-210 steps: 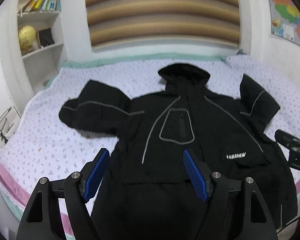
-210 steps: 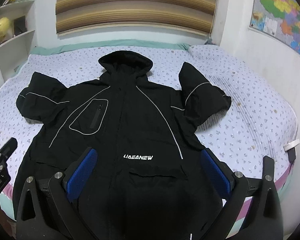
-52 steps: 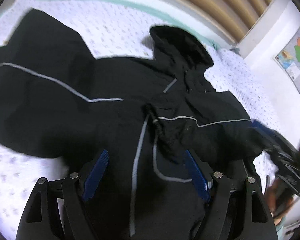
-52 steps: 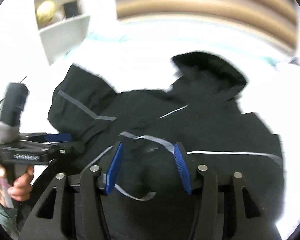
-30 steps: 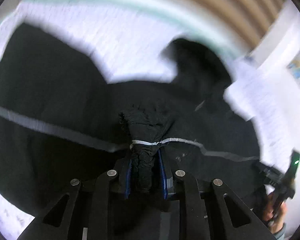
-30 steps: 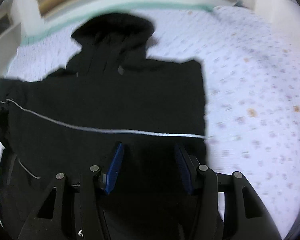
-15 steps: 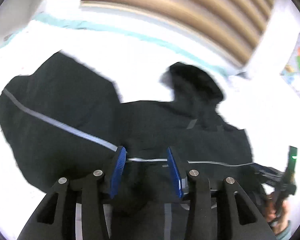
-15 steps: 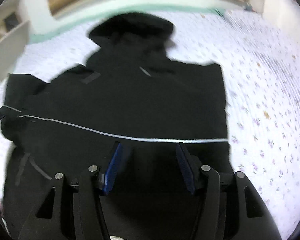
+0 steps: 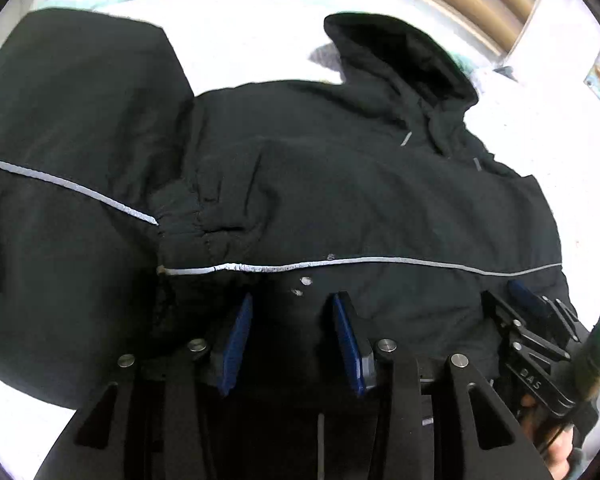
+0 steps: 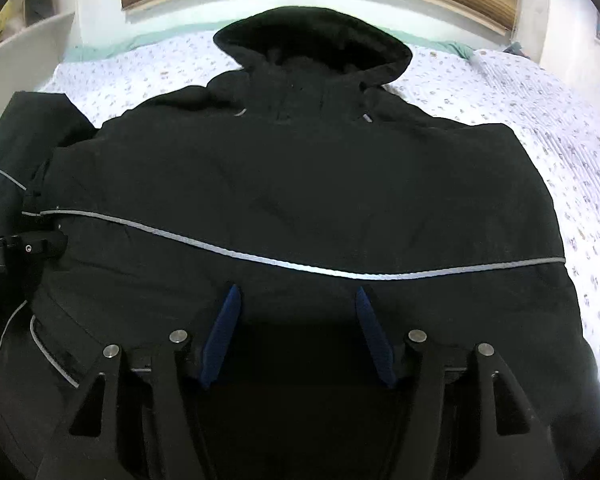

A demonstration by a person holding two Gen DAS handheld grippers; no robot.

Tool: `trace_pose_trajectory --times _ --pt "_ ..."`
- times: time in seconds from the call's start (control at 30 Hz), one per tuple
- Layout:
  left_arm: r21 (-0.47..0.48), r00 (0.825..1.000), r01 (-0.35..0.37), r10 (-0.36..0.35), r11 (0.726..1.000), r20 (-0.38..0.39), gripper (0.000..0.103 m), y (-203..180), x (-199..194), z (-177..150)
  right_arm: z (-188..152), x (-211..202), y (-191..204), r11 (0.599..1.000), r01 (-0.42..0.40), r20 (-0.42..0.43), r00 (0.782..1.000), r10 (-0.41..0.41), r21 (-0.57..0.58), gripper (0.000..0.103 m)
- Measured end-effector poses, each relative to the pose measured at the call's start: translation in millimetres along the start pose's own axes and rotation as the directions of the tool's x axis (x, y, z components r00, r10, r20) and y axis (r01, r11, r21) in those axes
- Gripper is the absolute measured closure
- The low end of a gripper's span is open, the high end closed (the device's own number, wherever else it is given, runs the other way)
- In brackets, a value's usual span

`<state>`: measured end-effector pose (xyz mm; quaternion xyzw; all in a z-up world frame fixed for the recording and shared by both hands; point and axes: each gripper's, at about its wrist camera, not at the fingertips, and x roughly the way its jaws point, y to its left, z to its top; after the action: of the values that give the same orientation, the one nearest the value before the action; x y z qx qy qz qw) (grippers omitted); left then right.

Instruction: Fold large clothes

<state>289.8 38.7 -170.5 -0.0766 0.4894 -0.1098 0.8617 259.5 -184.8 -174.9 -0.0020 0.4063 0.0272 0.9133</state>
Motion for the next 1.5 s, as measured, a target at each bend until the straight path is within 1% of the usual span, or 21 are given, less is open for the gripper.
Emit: trace_pose_trajectory --times 0.1,0.17,0.27,0.37,0.43,0.53,0.63,0.67,0.7,0.8,0.87,0.9,0.97,1.03,1.13,1.2,1.23,1.33,1.37,1.43,1.5 --pt "0.007 0.996 0.082 -0.082 0.997 0.032 0.060 10 -31 -4 -3 2 -3 1.000 -0.014 0.008 1.000 0.014 0.011 0.039" --pt "0.007 0.985 0.148 -0.149 0.989 0.088 0.060 20 -63 -4 -2 -3 -4 0.999 -0.024 0.014 1.000 0.023 0.021 0.039" --pt "-0.016 0.975 0.147 -0.142 0.989 0.174 0.060 53 -108 5 -6 -8 -3 1.000 -0.016 0.021 1.000 0.016 0.019 0.038" --pt "-0.113 0.965 0.085 -0.053 0.990 0.256 0.059 114 -143 16 -1 -3 -6 1.000 -0.018 0.020 1.000 0.017 0.022 0.037" --pt "-0.231 0.957 0.011 0.057 0.973 0.284 0.058 165 -154 21 0 -2 -6 1.000 -0.018 0.022 1.000 0.018 0.023 0.036" --pt "-0.406 0.936 -0.062 0.194 0.912 0.293 0.058 238 -156 21 -2 -3 -6 1.000 -0.017 0.024 1.000 0.017 0.021 0.036" --pt "-0.532 0.888 -0.225 0.397 0.816 0.232 0.058 292 -148 18 -2 -3 -7 1.000 -0.020 0.026 0.999 0.019 0.024 0.035" --pt "-0.549 0.888 -0.229 0.403 0.804 0.220 0.058 306 -144 19 -1 -3 -8 1.000 -0.020 0.026 0.999 0.019 0.024 0.034" --pt "-0.563 0.899 -0.203 0.380 0.801 0.218 0.058 320 -141 19 -1 -3 -7 1.000 -0.018 0.027 0.999 0.018 0.025 0.034" --pt "-0.606 0.931 -0.033 0.244 0.795 0.270 0.057 351 -127 23 -1 -2 -8 0.999 -0.020 0.034 0.999 0.019 0.027 0.033" --pt "-0.645 0.946 0.071 0.153 0.761 0.285 0.052 363 -99 30 -1 -2 -7 0.999 -0.016 0.035 0.999 0.016 0.027 0.032" --pt "-0.674 0.952 0.110 0.119 0.731 0.283 0.052 373 -86 32 -1 -2 -7 1.000 -0.014 0.036 0.999 0.013 0.028 0.032" --pt "-0.696 0.946 0.188 0.062 0.694 0.317 0.051 378 -69 36 -1 -3 -7 0.999 -0.016 0.037 0.999 0.015 0.030 0.032" --pt "-0.690 0.924 0.267 0.024 0.672 0.381 0.050 382 -57 35 -1 -3 -7 0.999 -0.019 0.039 0.999 0.017 0.032 0.032" --pt "-0.666 0.913 0.267 0.040 0.696 0.407 0.050 374 -50 39 -1 -2 -7 0.999 -0.018 0.043 0.999 0.017 0.034 0.031" --pt "-0.635 0.904 0.259 0.048 0.728 0.424 0.079 365 -54 41 -1 -2 -7 0.999 -0.016 0.045 0.999 0.015 0.035 0.031" --pt "-0.616 0.897 0.265 0.044 0.742 0.439 0.085 359 -59 42 -1 -2 -6 0.999 -0.014 0.046 0.999 0.012 0.035 0.031" --pt "-0.623 0.864 0.174 0.186 0.763 0.469 0.086 345 -94 37 -1 -2 -6 0.999 -0.013 0.046 0.999 0.012 0.034 0.031" --pt "-0.637 0.849 0.122 0.252 0.761 0.464 0.086 341 -109 32 -1 -2 -6 0.999 -0.013 0.046 0.999 0.011 0.034 0.031" --pt "-0.681 0.822 0.038 0.364 0.731 0.437 0.086 337 -134 20 -1 -2 -6 0.999 -0.010 0.047 0.999 0.009 0.032 0.031" --pt "-0.704 0.825 -0.006 0.401 0.710 0.398 0.086 337 -141 14 -1 -2 -7 0.999 -0.010 0.047 0.999 0.008 0.030 0.031"
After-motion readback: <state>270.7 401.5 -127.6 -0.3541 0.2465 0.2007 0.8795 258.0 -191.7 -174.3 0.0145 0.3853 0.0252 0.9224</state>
